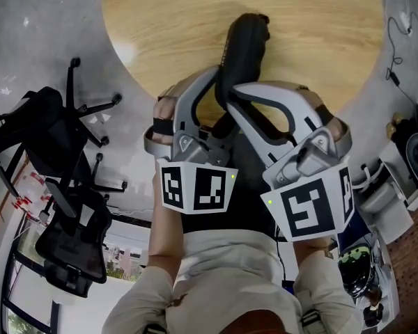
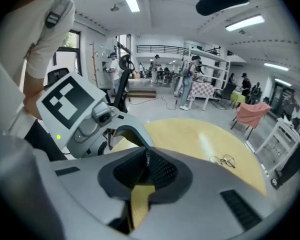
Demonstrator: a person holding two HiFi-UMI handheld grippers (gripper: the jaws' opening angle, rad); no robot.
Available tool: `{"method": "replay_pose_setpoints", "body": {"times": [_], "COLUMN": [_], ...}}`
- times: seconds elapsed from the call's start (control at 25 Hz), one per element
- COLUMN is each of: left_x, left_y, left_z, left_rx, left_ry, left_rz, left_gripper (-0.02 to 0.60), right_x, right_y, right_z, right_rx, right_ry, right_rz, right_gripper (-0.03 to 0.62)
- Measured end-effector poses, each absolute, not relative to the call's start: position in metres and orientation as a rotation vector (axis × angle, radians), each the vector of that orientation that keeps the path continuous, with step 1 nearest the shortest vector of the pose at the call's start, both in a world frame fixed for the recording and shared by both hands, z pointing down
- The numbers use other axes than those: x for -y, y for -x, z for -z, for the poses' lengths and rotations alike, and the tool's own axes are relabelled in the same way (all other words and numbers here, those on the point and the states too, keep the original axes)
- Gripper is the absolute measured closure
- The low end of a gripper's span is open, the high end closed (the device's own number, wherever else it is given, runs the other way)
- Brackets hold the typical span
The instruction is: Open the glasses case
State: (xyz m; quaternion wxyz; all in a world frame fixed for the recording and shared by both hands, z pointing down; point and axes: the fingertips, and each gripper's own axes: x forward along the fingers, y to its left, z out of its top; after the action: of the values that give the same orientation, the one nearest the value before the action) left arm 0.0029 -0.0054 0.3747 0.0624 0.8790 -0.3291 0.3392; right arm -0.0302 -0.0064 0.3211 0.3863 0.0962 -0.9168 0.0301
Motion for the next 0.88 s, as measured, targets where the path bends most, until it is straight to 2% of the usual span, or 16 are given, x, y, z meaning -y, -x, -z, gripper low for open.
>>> {"method": "replay_pose_setpoints", "body": {"times": [0.04, 0.36, 0.76, 0.8, 0.88], "left_x": [0.005, 0.005, 0.009, 0.009, 0.008], "left_y": [-0.004, -0.003, 0.004, 0.003, 0.0], "left_z": [-0.374, -0.371, -0.375, -0.375, -0.374], "left_rx": [0.99, 0.985, 0.984, 0.984, 0.978], "left_ry": [-2.662, -2.681, -2.665, -2.673, -2.697], "left_rz": [-1.024, -0.965, -0.987, -1.001, -1.039], "left_gripper": [0.234, 0.239, 0.244, 0.245, 0.245], "right_x": [0.008, 0.01, 0.023, 0.019, 0.013], "right_y": [0.028, 0.023, 0.008, 0.014, 0.024], "right_z": [-0.32, -0.312, -0.312, -0.309, -0.307], "right_rx": [2.329, 2.352, 2.372, 2.401, 2.43], "right_ry": [-0.254, -0.332, -0.456, -0.422, -0.35], "right_rz": [-0.072, -0.108, -0.193, -0.206, -0.229], "right_gripper": [0.554, 0.574, 0.572, 0.568, 0.476]}}
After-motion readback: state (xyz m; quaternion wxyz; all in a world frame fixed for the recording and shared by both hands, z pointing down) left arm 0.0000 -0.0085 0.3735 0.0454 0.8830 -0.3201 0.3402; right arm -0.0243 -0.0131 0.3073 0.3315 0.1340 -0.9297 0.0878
